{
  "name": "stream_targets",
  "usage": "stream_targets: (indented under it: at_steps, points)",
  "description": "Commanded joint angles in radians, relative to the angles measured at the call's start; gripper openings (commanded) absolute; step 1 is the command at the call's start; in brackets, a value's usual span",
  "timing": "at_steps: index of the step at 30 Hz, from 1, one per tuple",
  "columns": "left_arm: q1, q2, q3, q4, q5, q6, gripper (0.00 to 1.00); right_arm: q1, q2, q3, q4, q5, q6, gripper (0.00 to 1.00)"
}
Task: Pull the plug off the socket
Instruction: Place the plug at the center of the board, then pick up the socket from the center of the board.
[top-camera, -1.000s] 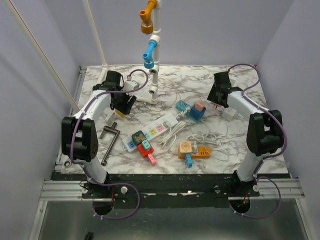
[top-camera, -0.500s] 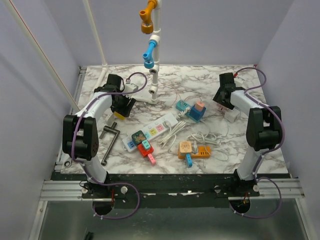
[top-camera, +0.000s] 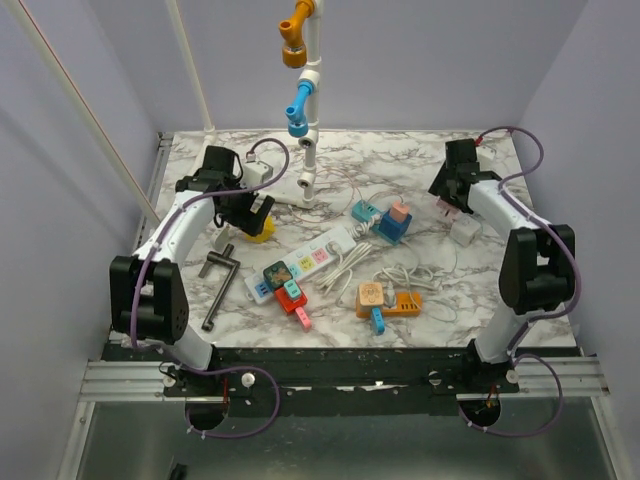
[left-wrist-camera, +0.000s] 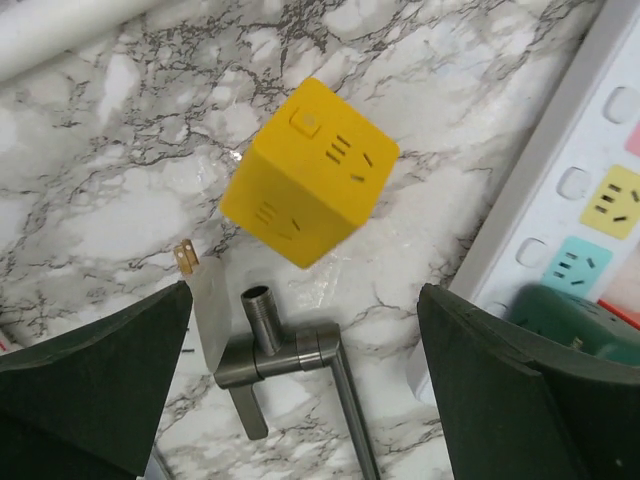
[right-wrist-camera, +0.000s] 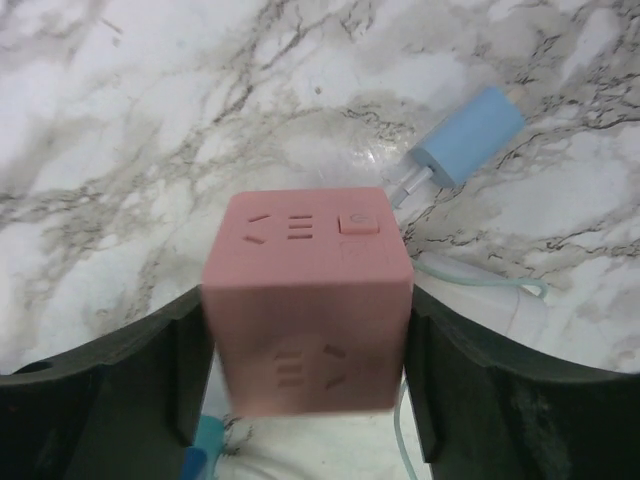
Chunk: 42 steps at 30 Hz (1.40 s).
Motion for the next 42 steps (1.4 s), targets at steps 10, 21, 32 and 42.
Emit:
stream_targets:
  at_steps: [10,21,32,42]
  points:
    - [0.006,-0.342,0.053,-0.232,0.163,0.036,0.98,0.15,-0.337,0.075,-0.089,0.118,-0.075,1.0]
    - [-0.083,-0.523,-0.242,-0.134,0.194,-0.003,0.98,0.897,-0.464,0.082,-0.266,0.504,-0.02,1.0]
    - [-0.09,-0.46,-0.342,-0.045,0.208,-0.025,0.98,1.293,-0.169,0.145,-0.291,0.488,0.094,1.0]
    - [-0.086,-0.34,-0.29,-0.041,0.246,-0.024,0.98,1.291,-0.114,0.033,0.043,0.242,-0.098,0.94]
